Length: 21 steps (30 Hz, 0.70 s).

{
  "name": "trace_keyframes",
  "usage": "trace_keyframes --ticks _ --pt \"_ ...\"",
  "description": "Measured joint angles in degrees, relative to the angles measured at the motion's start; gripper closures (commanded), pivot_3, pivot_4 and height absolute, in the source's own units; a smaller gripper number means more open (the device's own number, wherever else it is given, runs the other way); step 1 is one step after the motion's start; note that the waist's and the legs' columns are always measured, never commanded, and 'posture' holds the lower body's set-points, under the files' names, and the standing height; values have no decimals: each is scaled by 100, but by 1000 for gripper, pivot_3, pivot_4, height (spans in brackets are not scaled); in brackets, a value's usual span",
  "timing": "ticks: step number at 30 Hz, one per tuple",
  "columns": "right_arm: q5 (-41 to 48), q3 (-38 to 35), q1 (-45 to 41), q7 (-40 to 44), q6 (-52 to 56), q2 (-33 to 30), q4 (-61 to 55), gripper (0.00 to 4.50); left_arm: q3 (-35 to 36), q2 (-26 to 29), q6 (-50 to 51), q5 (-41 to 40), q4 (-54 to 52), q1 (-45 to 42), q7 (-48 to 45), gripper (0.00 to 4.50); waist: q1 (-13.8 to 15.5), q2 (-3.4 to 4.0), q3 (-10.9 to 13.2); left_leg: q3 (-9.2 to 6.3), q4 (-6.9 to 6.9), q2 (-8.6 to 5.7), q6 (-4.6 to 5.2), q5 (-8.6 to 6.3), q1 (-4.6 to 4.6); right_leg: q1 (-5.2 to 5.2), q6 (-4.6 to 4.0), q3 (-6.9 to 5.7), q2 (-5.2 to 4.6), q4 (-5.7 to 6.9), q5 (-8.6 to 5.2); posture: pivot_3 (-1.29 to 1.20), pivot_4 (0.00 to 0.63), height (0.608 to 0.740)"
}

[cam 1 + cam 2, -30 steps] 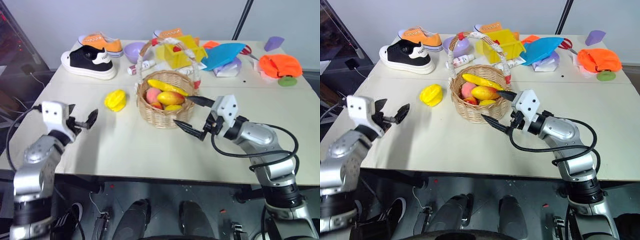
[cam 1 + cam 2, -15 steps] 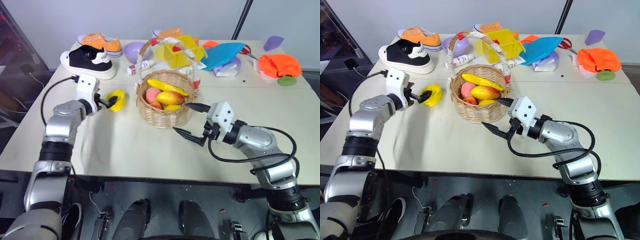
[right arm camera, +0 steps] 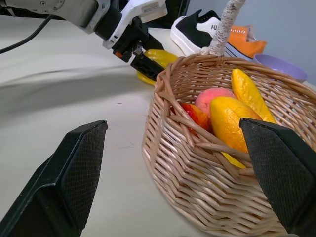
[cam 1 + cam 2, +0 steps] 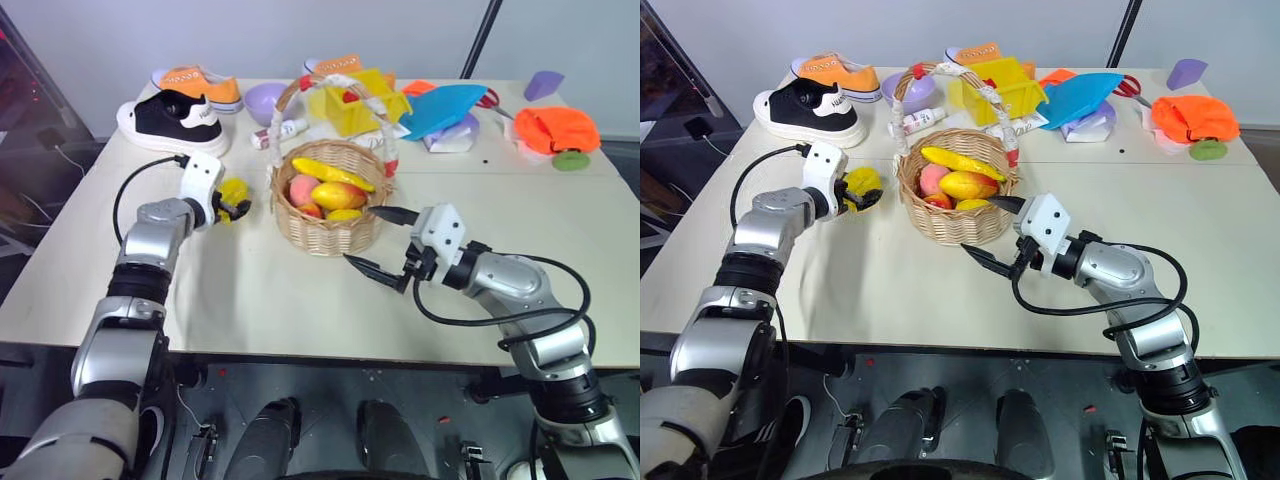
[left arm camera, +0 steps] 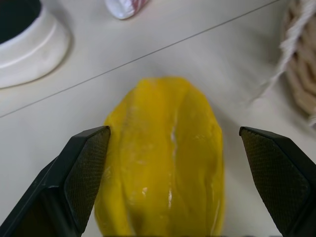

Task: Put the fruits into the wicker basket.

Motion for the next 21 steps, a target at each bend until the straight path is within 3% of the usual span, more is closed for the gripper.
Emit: trace_keyframes --ticks 21 --pt "-62 0 1 -28 -34 -1 16 36 163 -163 -364 114 355 1 255 0 -21 0 0 0 2 0 0 1 0 -1 1 0 0 4 1 0 150 740"
